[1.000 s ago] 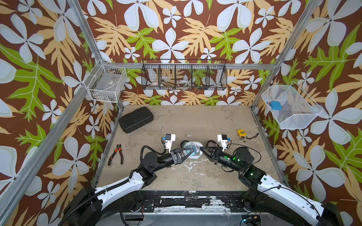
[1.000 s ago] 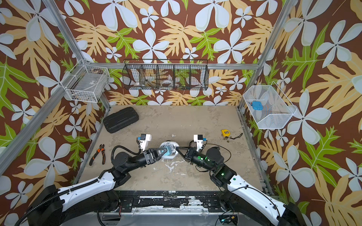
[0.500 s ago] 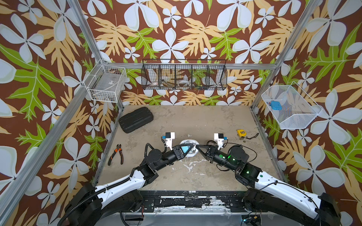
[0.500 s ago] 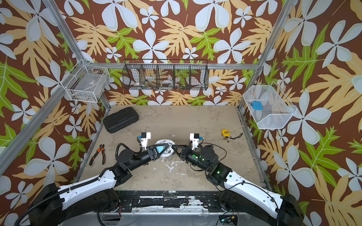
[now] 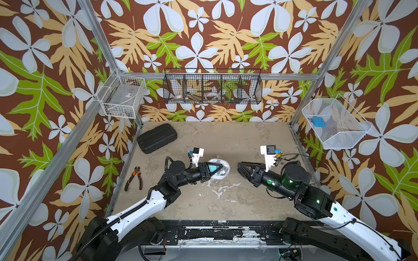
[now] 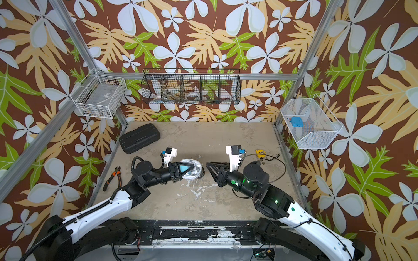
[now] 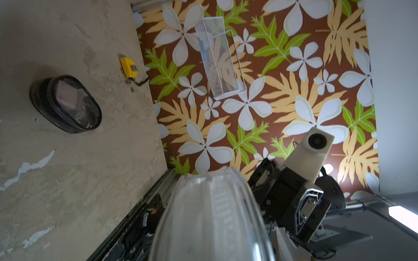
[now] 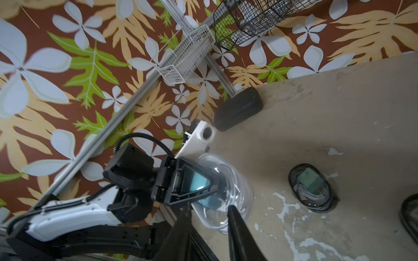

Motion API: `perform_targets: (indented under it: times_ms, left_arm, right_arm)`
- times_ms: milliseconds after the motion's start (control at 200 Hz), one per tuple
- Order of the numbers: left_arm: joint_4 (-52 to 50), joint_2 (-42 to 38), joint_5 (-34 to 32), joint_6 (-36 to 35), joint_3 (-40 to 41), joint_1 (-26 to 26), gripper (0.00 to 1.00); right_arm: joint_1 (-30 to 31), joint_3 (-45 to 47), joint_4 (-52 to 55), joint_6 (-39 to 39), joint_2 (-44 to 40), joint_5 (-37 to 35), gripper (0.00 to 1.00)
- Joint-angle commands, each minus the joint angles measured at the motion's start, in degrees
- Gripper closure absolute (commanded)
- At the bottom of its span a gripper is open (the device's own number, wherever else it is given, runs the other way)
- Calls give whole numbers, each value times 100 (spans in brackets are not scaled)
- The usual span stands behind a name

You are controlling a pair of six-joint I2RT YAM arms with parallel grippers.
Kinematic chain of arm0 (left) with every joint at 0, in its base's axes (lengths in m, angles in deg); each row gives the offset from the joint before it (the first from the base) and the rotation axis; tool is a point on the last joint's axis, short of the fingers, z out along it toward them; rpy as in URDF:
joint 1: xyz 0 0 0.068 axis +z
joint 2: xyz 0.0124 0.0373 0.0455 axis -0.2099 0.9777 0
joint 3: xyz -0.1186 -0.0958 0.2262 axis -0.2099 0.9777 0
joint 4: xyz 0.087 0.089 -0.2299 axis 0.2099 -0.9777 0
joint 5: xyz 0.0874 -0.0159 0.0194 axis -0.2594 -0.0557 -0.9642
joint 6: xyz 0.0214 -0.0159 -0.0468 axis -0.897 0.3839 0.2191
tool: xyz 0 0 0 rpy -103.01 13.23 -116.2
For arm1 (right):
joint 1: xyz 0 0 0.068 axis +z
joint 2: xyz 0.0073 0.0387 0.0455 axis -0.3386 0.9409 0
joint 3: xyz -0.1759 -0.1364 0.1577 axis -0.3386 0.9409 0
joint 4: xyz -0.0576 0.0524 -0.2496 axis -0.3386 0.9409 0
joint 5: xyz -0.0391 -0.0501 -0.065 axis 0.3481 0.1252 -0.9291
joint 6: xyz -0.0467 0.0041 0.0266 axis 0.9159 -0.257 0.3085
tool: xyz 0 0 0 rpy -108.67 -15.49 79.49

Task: Pack away charging kits
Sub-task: Adjust the storage bag, then zip the zipper on the storage bag.

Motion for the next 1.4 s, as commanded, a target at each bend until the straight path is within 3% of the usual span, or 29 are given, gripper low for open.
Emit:
perform_targets:
  times_ms: [0, 145, 340, 425, 671, 1116, 1316, 1396]
  left_arm:
    - [-304, -70, 719, 89, -205, 21, 74]
    - [-497, -110, 678, 154, -368, 20, 70]
    - [-358, -16, 466, 506, -330, 21, 70]
    - [-68, 37, 437, 708, -246, 28, 70]
    - [4, -31, 404, 805, -170, 32, 70]
    - [79, -38, 341, 851, -115, 31, 69]
    - [120, -62, 354, 865, -98, 35, 69]
    - [118, -73, 367, 862, -115, 34, 69]
  right_arm:
    - [11, -126, 537, 1356, 137, 75, 67]
    - [194, -62, 431, 1694, 228, 281, 62]
    - [1416, 20, 489, 1820, 327, -989, 60]
    - [1620, 43, 539, 1772, 448, -1262, 60]
    - [1636, 5, 633, 1848, 512, -1912, 64]
    - [1631, 100, 482, 1883, 697, -1722, 69]
    - [1628, -35, 476, 2065, 951, -1784, 75]
    - [1632, -96, 535, 2062, 1048, -1819, 83]
